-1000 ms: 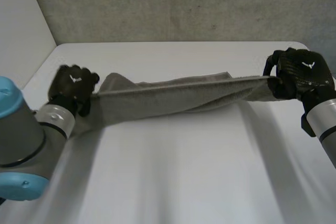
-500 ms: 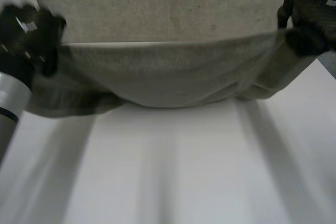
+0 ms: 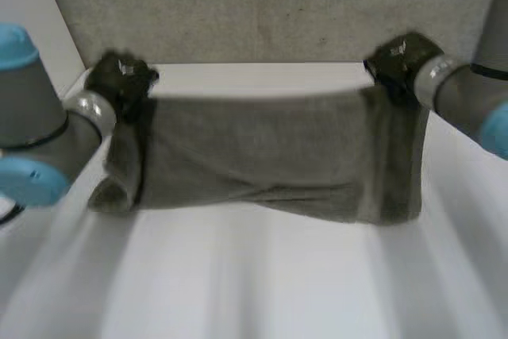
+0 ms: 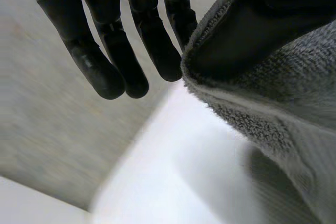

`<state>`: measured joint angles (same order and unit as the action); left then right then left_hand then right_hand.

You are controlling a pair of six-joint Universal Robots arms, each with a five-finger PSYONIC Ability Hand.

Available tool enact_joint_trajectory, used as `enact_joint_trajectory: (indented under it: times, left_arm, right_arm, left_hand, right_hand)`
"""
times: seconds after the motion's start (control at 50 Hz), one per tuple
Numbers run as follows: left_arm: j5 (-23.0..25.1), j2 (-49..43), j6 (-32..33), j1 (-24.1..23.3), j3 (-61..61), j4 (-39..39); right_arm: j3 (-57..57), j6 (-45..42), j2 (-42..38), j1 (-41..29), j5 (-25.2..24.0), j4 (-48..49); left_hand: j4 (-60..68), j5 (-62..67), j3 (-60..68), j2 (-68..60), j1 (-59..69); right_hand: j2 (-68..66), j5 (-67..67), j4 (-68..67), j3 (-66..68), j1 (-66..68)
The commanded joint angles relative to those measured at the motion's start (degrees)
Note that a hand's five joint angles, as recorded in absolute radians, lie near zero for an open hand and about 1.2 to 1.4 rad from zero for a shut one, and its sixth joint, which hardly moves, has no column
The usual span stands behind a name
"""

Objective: Fold the towel.

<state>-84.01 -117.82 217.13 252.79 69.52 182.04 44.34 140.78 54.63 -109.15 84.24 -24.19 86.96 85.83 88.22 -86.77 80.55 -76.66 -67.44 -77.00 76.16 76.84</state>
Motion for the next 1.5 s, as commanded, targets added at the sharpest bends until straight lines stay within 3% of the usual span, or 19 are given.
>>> enact_joint_trajectory:
  times: [0.02, 0.1, 0.16, 0.24, 0.38, 0.54, 0.62, 0.7, 0.86, 0.94, 1.04, 1.14, 1.4, 1.5]
  left_arm:
    - [-0.3, -0.2, -1.4, -1.6, -18.4, 7.9]
    - [-0.2, 2.7, -9.2, -2.7, -21.3, 15.9]
    - [-0.3, 3.8, -11.6, -2.4, -21.1, 17.4]
    - [0.6, 5.0, -15.2, -2.1, -16.0, 17.7]
    - [2.4, 5.2, -15.2, -0.7, 0.0, 18.3]
    - [10.4, 5.8, -14.8, 0.6, 22.3, 24.0]
    - [12.9, 5.6, -12.5, 0.5, 30.4, 29.1]
    - [13.5, 4.8, -6.1, 0.2, 37.3, 33.1]
    - [12.9, 2.9, 3.1, 1.0, 39.1, 34.0]
    - [12.9, 2.7, 3.2, 1.8, 38.9, 34.5]
    - [11.9, 2.0, 3.2, 2.4, 38.8, 36.3]
    - [10.5, 0.8, 3.2, 2.4, 38.7, 38.7]
    - [8.1, -1.7, 3.3, 2.4, 37.1, 44.5]
    - [6.9, 0.0, 3.1, 2.5, 37.2, 44.5]
  right_arm:
    - [-7.2, 9.5, 0.0, -1.5, 6.4, 24.5]
    - [3.5, 15.3, 12.1, -0.7, 7.8, 40.1]
    - [9.6, 15.5, 17.0, -0.6, 6.4, 42.7]
    - [13.9, 15.5, 17.6, -0.9, 3.8, 41.5]
    - [24.0, 15.4, 18.3, -0.3, 0.0, 34.5]
    - [46.8, 12.5, 19.5, 2.1, -7.1, 33.6]
    - [53.1, 9.9, 19.5, 3.3, -8.0, 33.8]
    - [59.5, 8.5, 19.3, 4.8, -8.0, 35.0]
    - [63.3, 9.0, 20.9, 8.1, -8.2, 39.6]
    - [63.7, 9.6, 21.0, 9.2, -8.2, 40.2]
    - [64.5, 11.0, 21.7, 9.8, -8.2, 41.7]
    - [65.6, 13.5, 23.2, 10.9, -8.2, 44.1]
    - [67.0, 18.4, 25.5, 14.0, -7.7, 47.1]
    - [67.5, 22.4, 29.4, 16.9, -8.3, 48.2]
  left_hand:
    - [-7.0, -15.8, -8.2, 6.8, -0.6]
    - [-7.0, -15.8, -8.2, 6.8, -0.6]
    - [-7.0, -15.8, -8.2, 6.8, -0.6]
    - [-7.0, -15.8, -8.2, 6.8, -0.6]
    - [-7.0, -15.8, -8.2, 6.8, -0.6]
    - [-7.0, -15.8, -8.2, 6.8, -0.6]
    - [-7.0, -15.8, -8.2, 6.8, -0.6]
    - [-7.0, -15.8, -8.2, 6.8, -0.6]
    - [-7.0, -15.8, -8.2, 6.8, -0.6]
    - [-7.0, -15.8, -8.2, 6.8, -0.6]
    - [-28.1, -36.9, -29.3, 27.9, -21.7]
    - [-37.2, -46.0, -38.4, 37.0, -30.8]
    - [-39.1, -47.9, -40.3, 38.9, -32.7]
    - [-46.3, -55.1, -47.5, 46.1, -39.9]
  right_hand:
    - [-3.3, -2.6, -3.0, 3.8, 3.2]
    - [-3.3, -2.6, -3.0, 3.8, 3.2]
    - [-3.3, -2.6, -3.0, 3.8, 3.2]
    - [-3.3, -2.6, -3.0, 3.8, 3.2]
    - [-3.3, -2.6, -3.0, 3.8, 3.2]
    - [-3.3, -2.6, -3.0, 3.8, 3.2]
    - [-3.3, -2.6, -3.0, 3.8, 3.2]
    - [-3.3, -2.6, -3.0, 3.8, 3.2]
    - [-3.3, -2.6, -3.0, 3.8, 3.2]
    - [-3.3, -2.6, -3.0, 3.8, 3.2]
    - [-3.3, -2.6, -3.0, 3.8, 3.2]
    - [-3.3, -2.6, -3.0, 3.8, 3.2]
    - [-3.3, -2.6, -3.0, 3.8, 3.2]
    - [-3.3, -2.6, -3.0, 3.8, 3.2]
